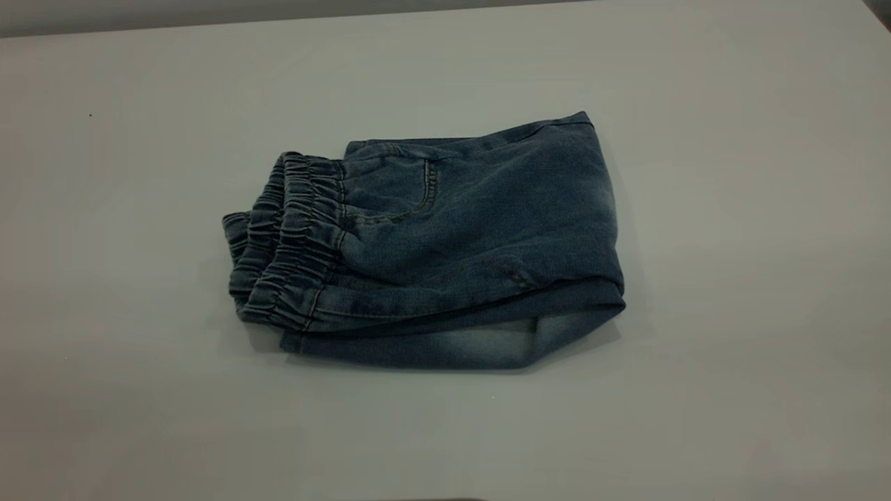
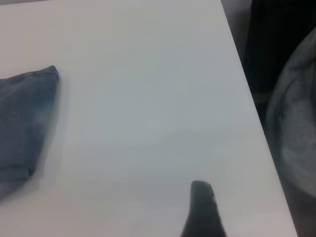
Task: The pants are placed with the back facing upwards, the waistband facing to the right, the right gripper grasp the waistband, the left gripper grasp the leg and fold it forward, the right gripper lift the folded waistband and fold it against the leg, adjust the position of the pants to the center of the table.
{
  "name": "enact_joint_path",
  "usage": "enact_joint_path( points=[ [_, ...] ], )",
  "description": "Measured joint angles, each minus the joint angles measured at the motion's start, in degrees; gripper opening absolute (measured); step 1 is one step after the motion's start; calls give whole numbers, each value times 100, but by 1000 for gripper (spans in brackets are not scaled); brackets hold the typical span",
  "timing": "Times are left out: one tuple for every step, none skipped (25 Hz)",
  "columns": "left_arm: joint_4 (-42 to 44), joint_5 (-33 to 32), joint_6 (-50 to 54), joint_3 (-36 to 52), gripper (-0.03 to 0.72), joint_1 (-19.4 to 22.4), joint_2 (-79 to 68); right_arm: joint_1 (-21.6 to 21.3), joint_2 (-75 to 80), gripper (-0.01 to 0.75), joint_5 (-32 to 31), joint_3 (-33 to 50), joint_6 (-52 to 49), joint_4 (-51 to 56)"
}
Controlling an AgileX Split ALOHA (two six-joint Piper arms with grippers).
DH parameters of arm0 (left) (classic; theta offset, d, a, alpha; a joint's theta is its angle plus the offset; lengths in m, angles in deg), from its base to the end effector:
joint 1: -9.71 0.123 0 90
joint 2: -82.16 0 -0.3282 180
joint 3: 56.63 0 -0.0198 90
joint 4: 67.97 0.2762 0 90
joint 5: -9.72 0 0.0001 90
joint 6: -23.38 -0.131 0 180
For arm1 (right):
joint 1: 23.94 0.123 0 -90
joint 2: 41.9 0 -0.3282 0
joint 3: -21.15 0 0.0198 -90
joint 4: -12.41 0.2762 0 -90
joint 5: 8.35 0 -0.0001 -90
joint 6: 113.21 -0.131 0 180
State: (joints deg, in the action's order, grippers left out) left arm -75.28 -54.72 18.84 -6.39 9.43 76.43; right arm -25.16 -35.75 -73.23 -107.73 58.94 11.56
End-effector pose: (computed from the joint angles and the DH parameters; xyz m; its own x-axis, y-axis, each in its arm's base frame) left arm 0.0036 -0.0151 0.2611 -0.5008 0.0262 -0.8652 0.1161 0.9926 -0.0371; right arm 0.0061 -0.0019 0.2544 -0.5232 0.1415 -0.8404 0.1017 0.9894 0.1033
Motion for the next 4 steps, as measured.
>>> enact_joint_path(
  points=[
    [0, 0, 0, 0, 422, 0, 0, 0, 0, 435, 0, 0, 0, 0],
    [0, 0, 0, 0, 422, 0, 0, 0, 0, 435, 0, 0, 0, 0],
    [0, 0, 0, 0, 422, 0, 0, 0, 0, 435, 0, 0, 0, 0],
    [0, 0, 0, 0, 422, 0, 0, 0, 0, 435, 0, 0, 0, 0]
  ],
)
